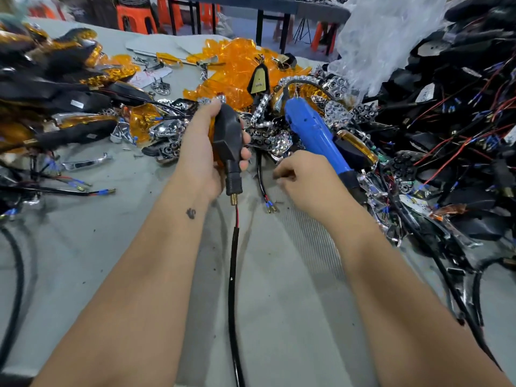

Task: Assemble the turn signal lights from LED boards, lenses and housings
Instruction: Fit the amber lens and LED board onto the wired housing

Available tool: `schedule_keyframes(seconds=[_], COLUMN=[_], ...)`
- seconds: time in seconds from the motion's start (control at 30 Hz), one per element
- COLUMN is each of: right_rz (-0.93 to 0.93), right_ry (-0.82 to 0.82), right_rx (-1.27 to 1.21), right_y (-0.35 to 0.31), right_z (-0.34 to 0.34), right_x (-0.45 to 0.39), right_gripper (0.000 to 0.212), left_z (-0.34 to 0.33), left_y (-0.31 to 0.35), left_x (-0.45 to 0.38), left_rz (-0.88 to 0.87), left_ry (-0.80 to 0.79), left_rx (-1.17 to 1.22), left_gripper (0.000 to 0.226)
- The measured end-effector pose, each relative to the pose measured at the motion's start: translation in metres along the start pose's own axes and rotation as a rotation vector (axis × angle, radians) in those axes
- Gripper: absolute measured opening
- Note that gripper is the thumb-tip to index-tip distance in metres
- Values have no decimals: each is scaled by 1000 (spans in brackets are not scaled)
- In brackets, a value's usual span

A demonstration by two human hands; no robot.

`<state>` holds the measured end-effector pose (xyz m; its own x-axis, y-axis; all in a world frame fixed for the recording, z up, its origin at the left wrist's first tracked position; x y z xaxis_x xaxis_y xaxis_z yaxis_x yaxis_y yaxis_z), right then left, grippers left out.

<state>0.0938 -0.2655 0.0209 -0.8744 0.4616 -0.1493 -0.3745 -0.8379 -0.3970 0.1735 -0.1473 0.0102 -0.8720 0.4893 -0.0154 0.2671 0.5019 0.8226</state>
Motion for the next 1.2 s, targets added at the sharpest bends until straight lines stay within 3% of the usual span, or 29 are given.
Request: schedule_keyframes(seconds=[0.1,0.23,0.33,0.47,0.57,1.0,1.2], right_rz=[-21,31,18,-15,-42,-40,-22], right_ry=[26,72,86,97,97,8,131], right_rx=[-3,20,-219,-425,-467,-544,-554], right_y=[0,-4,-3,4,7,4,6], right_z=[0,-4,0,2,1,-6,5], right_x=[-1,2,5,5,2,3,11], right_gripper=[8,8,10,9,9,17,19], left_z=[-14,-38,-45,-43,-36,-29,-29], left_y=[-3,-4,-5,-11,-17,-23,-25], left_x=[3,16,18,6,-4,-10,-3], left_rz=[33,89,81,76,62,-1,38], left_ry=[-133,-438,-532,-443,-346,-216,-170], left_rx=[120,282,306,278,208,-82,-14], left_gripper=[39,39,41,41,40,23,32])
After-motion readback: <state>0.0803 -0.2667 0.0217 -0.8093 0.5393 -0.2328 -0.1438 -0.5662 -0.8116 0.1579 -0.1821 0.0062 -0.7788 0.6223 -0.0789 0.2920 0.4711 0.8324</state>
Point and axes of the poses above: each hand's wrist, its own x-axis away from the middle knuckle, its own z-axis out of the back of the hand, y = z × x, the point moved 8 cm from there along -x, towards the middle knuckle, and after that the axes turned 11 degrees about -z, right-handed, at the moved point
